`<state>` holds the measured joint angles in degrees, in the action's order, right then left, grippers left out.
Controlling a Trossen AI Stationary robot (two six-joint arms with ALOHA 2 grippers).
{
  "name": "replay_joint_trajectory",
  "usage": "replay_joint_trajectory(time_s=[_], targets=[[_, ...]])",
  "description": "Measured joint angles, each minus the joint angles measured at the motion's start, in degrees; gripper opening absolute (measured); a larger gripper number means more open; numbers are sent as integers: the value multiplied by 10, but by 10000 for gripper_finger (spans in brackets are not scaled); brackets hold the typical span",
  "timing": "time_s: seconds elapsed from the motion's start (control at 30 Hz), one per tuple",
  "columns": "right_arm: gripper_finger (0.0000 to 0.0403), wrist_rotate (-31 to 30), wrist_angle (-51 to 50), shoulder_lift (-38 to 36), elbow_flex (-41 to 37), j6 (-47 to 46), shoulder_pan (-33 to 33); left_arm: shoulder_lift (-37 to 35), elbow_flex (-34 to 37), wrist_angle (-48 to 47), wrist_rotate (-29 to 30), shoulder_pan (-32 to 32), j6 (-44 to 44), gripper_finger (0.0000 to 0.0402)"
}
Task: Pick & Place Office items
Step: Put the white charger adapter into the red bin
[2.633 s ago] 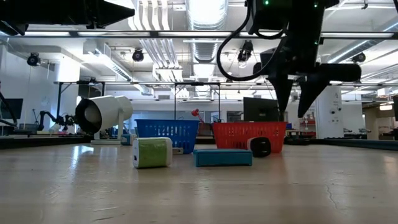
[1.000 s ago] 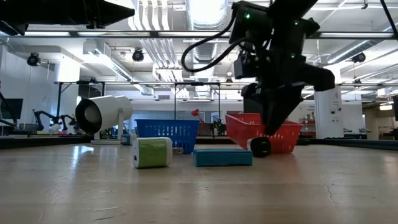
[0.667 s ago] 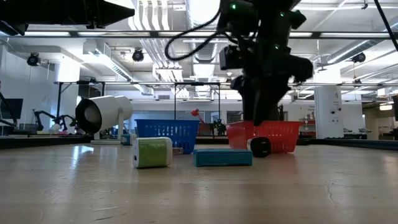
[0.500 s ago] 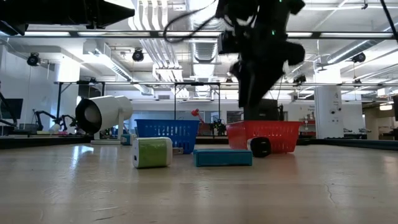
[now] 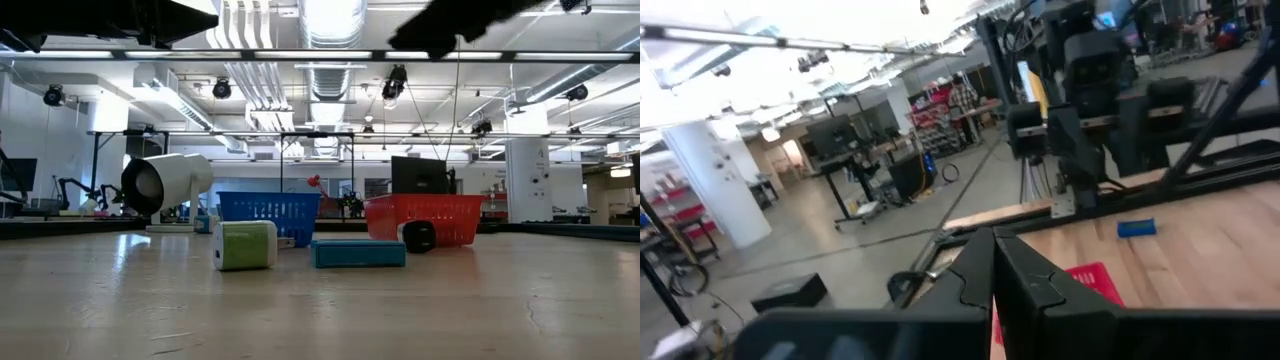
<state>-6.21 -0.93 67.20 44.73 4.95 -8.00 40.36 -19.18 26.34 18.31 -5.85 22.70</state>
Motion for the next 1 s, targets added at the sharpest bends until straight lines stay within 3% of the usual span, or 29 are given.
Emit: replay_joint_trajectory(time_s=[0.2,0.33,0.47,0.57,0.77,1.0], targets=[[91,0,166,-128,-175,26,1,25,-8,-26,-32,0,-48,7],[64,-6,275,-174,-264,51,2,76,-11,-30,-64,-9,-167,3],[45,-30,296,-206,-312,52,19,161,-58,-85,-64,-36,-291,2],[37,-29,294,-225,-330,33,32,242,-117,-178,-55,-72,-318,2],[34,-27,278,-249,-324,23,39,366,-260,-432,42,-146,-404,6],[34,-23,211,-231,-267,24,39,391,-326,-658,54,-223,-588,16]])
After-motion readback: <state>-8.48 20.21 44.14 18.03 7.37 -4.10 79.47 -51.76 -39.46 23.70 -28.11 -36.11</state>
